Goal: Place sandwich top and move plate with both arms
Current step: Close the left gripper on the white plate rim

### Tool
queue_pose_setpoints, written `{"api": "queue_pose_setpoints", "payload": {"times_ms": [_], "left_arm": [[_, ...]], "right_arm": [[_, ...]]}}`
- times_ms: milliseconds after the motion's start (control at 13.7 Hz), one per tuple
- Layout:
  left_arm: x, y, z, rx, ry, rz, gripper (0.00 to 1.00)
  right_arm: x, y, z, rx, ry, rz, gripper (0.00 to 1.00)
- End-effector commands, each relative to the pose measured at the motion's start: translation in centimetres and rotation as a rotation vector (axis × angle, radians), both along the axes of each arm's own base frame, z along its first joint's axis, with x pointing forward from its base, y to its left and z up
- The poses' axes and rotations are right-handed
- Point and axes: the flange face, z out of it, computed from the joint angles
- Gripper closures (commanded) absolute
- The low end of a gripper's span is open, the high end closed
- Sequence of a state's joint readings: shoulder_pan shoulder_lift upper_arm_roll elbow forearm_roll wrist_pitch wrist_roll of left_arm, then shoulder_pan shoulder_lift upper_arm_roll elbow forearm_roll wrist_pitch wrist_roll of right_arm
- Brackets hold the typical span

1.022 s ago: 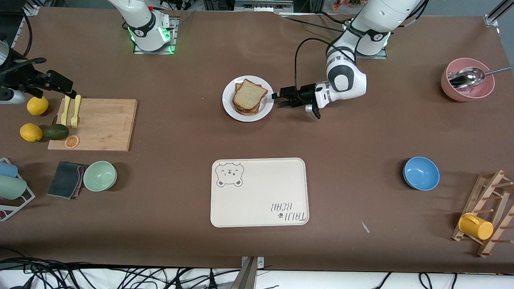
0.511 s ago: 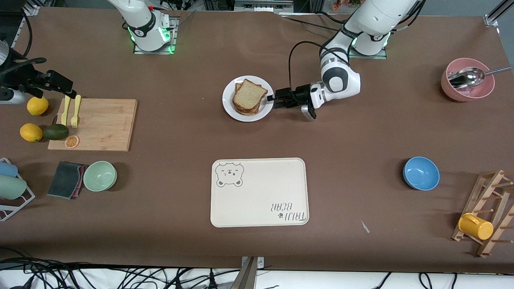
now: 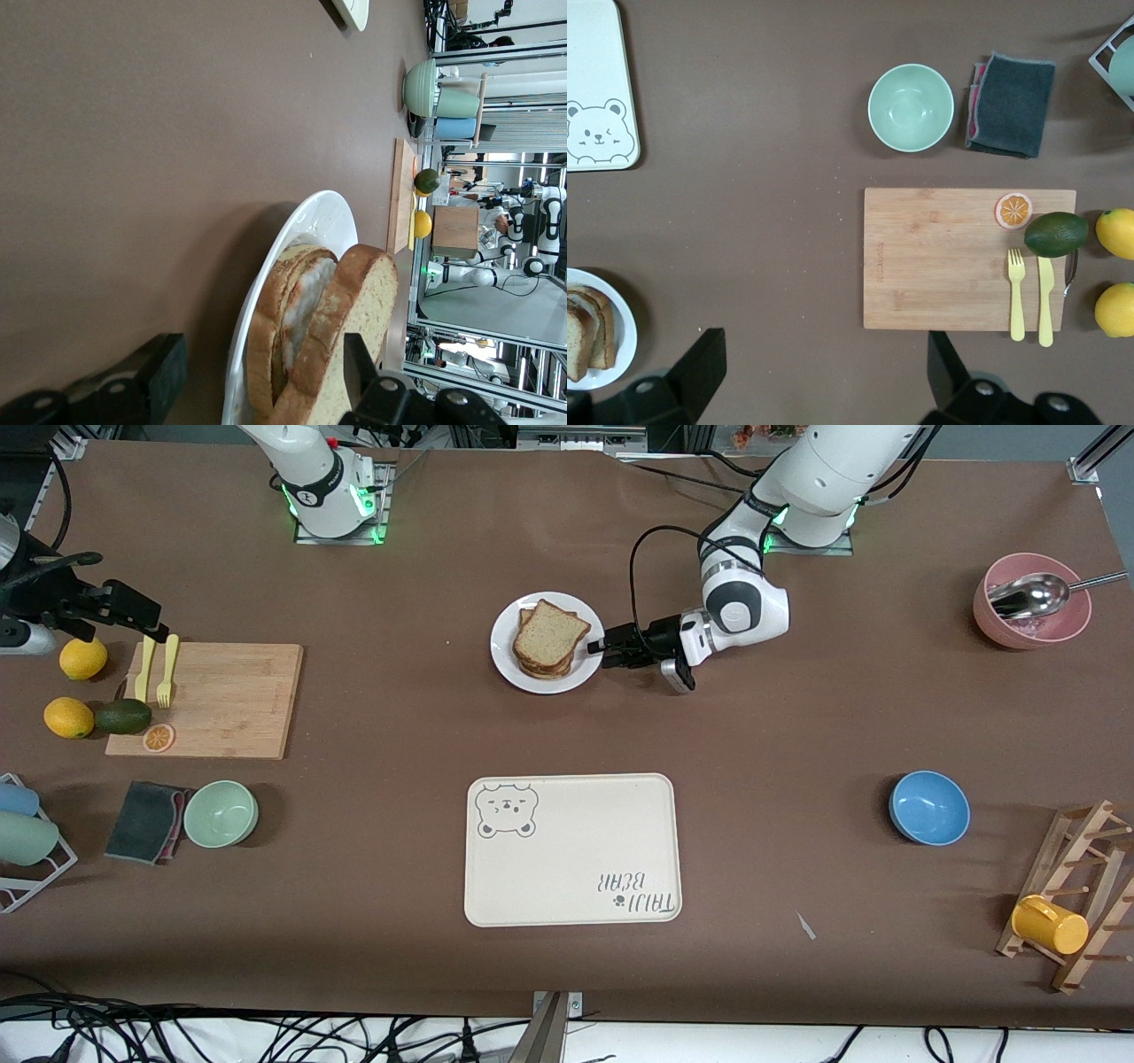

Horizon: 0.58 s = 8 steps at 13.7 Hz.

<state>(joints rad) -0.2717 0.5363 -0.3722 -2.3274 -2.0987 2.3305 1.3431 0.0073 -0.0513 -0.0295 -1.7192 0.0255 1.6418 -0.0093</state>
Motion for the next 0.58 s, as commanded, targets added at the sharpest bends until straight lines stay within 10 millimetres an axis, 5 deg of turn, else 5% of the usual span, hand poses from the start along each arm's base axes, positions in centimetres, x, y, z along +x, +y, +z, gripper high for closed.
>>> {"api": "queue_pose_setpoints", "payload": {"times_ms": [0,511], "left_arm": [[0.26,-0.5,-0.11,0.003,-0.025,0.022,0.37],[-0.17,-0.17,-0.78,0.012,-0.042,0.008,0.51]], "right_arm": [[-0.31,0.2,0.59,-0.008,0.002,0.0,0.0],[-0.35,0.2,0.62,-0.008,0.005,0.0,0.0]]}}
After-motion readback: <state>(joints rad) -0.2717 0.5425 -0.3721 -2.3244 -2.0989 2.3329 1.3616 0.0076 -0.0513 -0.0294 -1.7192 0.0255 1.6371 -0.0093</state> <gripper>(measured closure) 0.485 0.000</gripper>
